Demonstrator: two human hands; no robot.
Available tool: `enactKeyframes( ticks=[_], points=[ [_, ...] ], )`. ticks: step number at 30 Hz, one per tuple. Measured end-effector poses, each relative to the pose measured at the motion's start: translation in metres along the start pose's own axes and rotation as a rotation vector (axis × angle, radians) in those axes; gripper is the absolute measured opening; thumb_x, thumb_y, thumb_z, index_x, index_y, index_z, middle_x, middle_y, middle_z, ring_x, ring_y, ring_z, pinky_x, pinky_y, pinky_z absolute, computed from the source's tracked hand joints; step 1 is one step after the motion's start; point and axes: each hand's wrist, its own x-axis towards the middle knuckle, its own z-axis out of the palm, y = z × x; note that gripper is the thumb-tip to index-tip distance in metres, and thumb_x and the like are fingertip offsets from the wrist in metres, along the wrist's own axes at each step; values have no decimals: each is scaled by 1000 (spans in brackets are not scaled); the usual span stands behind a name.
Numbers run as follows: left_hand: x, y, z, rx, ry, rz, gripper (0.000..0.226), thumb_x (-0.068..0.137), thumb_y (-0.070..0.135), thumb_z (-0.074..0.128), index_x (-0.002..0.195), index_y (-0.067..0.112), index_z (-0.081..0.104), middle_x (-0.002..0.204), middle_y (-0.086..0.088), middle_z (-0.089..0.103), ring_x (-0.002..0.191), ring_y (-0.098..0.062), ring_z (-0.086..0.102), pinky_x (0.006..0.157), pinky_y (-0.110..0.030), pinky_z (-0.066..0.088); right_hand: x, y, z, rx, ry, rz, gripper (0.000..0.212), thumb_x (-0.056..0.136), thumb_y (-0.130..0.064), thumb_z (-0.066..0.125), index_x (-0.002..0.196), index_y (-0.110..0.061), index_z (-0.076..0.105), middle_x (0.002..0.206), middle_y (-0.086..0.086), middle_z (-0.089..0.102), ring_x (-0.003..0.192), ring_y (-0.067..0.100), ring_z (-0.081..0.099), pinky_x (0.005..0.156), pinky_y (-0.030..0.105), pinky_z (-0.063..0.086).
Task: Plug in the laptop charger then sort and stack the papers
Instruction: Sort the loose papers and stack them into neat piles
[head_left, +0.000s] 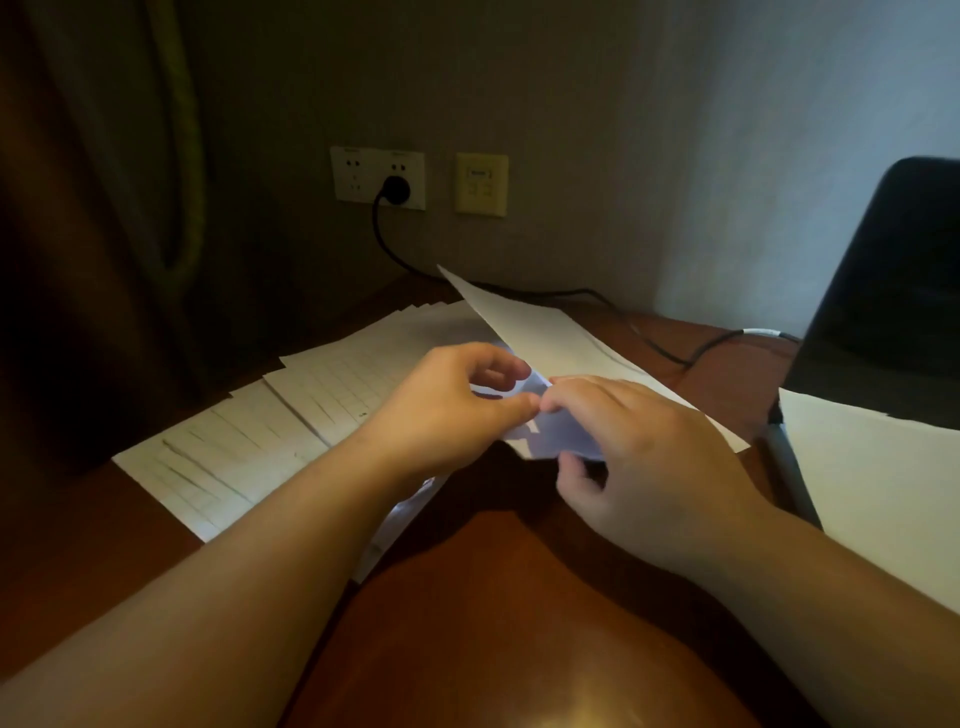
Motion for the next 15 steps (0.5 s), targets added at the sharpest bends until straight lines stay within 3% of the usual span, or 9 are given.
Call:
enactKeyframes(
  ticks=[3, 5, 7, 9, 12, 15],
  points=[
    [-4, 4, -2, 2, -46, 51, 35, 88, 40, 71, 122, 30, 63, 123, 9, 65, 113, -7, 62, 98, -36, 54, 1, 6, -1, 10, 58, 46, 21, 83, -12, 71, 102, -19, 66, 81, -4, 69, 68, 12, 63, 61, 15, 50],
    [-6, 6, -5, 79, -83, 112, 44, 87, 45, 71, 128, 33, 59, 129, 12, 61, 120, -4, 57, 104, -35, 49, 1, 10, -3, 6, 41, 90, 15, 85, -11, 70, 96, -21, 66, 74, -5, 66, 64, 12, 61, 53, 26, 54],
    [-9, 6, -6, 275, -97, 168, 52, 85, 43, 73, 133, 36, 55, 134, 16, 56, 124, 0, 51, 106, -29, 44, 1, 12, -7, 13, 39, 140, 13, 88, -12, 67, 91, -25, 65, 72, -9, 65, 62, 10, 60, 53, 25, 53],
    [-10, 4, -5, 421, -7, 193, 47, 87, 30, 74, 131, 38, 56, 133, 17, 56, 122, -1, 50, 104, -27, 46, 1, 14, -9, 30, 61, 172, 11, 90, -14, 66, 90, -24, 67, 70, -10, 65, 60, 8, 60, 54, 14, 50],
    [-10, 1, -5, 425, 189, 197, 35, 87, 8, 68, 115, 30, 69, 121, 10, 63, 109, -5, 58, 95, -24, 51, 2, 14, -7, 39, 104, 215, 8, 88, -17, 70, 93, -22, 69, 71, -8, 68, 58, 5, 59, 54, 8, 45],
    [-7, -2, -6, 431, 299, 248, 35, 83, -2, 64, 107, 21, 76, 111, 4, 69, 101, -12, 64, 90, -28, 54, 0, 12, -5, 82, 112, 235, 19, 85, -19, 73, 104, -20, 71, 79, -6, 72, 62, 3, 59, 61, 3, 40]
  ],
)
